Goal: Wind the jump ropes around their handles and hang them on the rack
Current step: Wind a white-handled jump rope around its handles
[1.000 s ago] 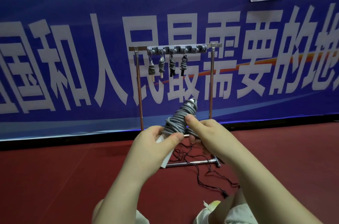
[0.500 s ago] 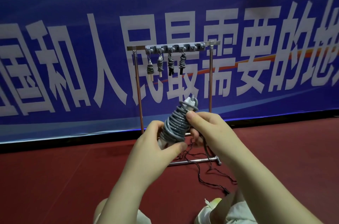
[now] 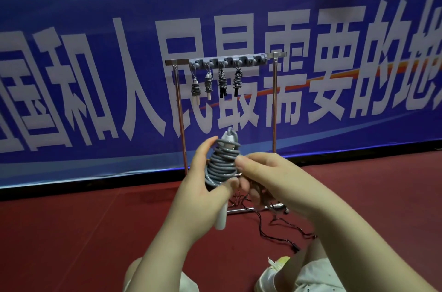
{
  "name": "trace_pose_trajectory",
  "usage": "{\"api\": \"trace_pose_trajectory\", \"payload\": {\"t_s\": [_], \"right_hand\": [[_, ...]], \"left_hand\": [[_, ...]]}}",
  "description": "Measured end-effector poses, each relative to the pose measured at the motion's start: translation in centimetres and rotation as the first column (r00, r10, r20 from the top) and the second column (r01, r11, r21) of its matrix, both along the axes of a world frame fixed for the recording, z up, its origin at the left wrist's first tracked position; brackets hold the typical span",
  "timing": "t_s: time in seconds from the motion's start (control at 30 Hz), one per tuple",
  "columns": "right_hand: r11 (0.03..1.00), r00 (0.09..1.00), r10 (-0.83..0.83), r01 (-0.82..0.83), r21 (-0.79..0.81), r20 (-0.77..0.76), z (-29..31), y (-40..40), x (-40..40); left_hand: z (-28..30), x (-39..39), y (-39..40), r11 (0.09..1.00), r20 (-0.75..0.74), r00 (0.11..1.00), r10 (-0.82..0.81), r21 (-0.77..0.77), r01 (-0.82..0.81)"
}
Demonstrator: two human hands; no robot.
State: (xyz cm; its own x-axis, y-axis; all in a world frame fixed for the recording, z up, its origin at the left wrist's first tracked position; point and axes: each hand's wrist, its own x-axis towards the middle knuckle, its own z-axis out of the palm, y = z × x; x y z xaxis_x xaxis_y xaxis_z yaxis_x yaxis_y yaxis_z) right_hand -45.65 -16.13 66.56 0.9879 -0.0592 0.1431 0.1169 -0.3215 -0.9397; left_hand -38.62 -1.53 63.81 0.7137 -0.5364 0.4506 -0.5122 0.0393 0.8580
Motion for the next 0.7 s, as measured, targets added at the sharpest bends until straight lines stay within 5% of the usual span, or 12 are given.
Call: {"api": "trace_pose_trajectory", "payload": {"t_s": [0.1,0.3,0.7], "right_hand": [[0.998,0.998,0.062,-0.062,0.003,-0.026,0.6,-0.5,-0.7],[0.992,0.995,-0.099,0.1,-0.071,0.009,1.5,-2.7,-1.7],[0.969,0.928,-0.096,0.004,0.248,0.36,-0.4,-1.3,-0.4]], "left_hand": [[-0.2,0.5,0.1,0.996,-0.099,0.995,-0.024,-0.092,0.015],[-0.2,1.8,0.9,0.968,-0.272,0.957,-0.101,-0.248,0.032],[-1.2,1.8,0.1,0.988,-0.314,0.938,-0.145,-0.101,0.119]]}}
